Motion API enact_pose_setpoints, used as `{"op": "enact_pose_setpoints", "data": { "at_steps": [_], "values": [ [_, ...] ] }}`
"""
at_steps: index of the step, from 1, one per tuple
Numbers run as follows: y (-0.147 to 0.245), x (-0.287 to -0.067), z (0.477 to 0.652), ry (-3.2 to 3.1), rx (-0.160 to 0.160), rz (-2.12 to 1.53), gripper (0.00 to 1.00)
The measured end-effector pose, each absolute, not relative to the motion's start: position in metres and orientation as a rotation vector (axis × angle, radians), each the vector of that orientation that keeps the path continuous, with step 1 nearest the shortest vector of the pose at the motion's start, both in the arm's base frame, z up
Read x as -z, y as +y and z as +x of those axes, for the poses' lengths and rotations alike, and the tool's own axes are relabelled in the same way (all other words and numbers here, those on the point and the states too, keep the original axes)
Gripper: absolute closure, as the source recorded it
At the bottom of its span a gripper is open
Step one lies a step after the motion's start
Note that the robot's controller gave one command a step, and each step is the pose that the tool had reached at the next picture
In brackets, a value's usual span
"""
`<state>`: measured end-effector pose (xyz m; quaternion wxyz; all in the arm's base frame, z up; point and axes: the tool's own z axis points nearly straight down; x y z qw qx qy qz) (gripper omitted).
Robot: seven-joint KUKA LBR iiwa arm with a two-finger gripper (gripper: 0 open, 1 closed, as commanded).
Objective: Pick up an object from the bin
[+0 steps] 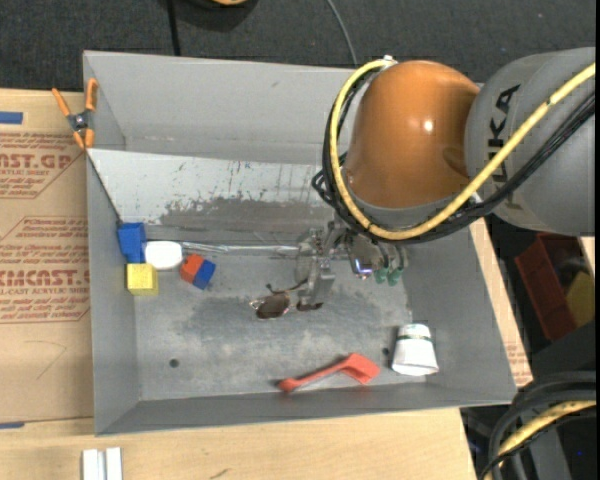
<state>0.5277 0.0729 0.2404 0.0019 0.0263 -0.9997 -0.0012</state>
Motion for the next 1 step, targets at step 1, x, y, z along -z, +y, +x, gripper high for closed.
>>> {"op": "enact_pose_setpoints", "data": {
  "at_steps": [1],
  "values": [
    [0.0606,-0.2652,0.5744,-3.101,0.006,0.520,1.00]
  ]
}}
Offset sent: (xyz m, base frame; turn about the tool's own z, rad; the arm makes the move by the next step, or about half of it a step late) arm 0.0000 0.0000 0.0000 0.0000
